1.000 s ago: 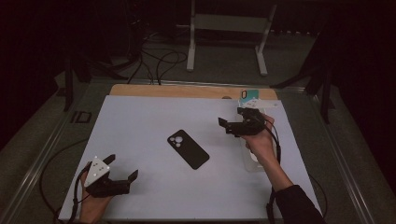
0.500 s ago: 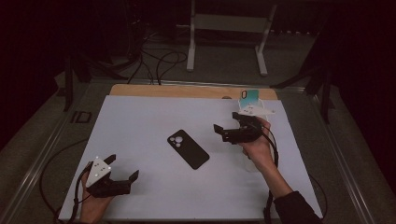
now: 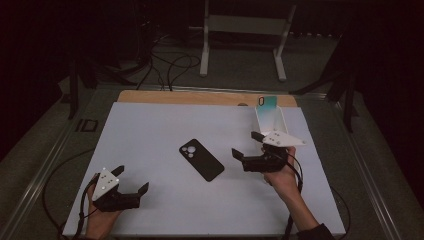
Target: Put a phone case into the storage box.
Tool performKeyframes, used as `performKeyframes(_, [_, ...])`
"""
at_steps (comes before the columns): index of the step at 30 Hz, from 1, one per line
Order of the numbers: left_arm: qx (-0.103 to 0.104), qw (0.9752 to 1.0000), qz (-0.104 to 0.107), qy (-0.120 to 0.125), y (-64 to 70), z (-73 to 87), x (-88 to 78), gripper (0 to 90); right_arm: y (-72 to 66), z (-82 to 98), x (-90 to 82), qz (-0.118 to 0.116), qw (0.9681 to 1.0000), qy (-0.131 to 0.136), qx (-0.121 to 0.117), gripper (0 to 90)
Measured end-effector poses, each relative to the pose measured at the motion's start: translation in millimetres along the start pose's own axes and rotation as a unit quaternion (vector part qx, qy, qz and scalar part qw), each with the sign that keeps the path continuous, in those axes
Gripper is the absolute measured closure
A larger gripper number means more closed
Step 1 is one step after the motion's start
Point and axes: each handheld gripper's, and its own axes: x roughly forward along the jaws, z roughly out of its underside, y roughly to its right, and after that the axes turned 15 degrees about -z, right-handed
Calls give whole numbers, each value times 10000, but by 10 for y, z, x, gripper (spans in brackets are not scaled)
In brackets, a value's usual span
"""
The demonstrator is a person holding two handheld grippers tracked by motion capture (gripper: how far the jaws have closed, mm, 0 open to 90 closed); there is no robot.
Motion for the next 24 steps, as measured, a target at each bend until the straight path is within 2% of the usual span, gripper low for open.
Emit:
performKeyframes(5, [5, 10000, 3, 6, 4, -1, -3, 2, -114, 137, -137, -72, 9997, 171, -176, 88])
performKeyframes(12, [-5, 10000, 1, 23, 2, -2, -6, 2, -176, 373, -307, -126, 9989, 394, -210, 89])
performKeyframes(16, [-1, 10000, 0, 17, 0, -1, -6, 2, -184, 481, -385, -91, 9989, 344, -309, 88])
performKeyframes(21, [-1, 10000, 5, 21, -3, -1, -6, 2, -189, 677, -503, -22, 9993, 325, -207, 88])
performKeyframes(24, [2, 10000, 16, 36, 1, -2, -7, 2, -200, 780, -565, 49, 9993, 275, -241, 88])
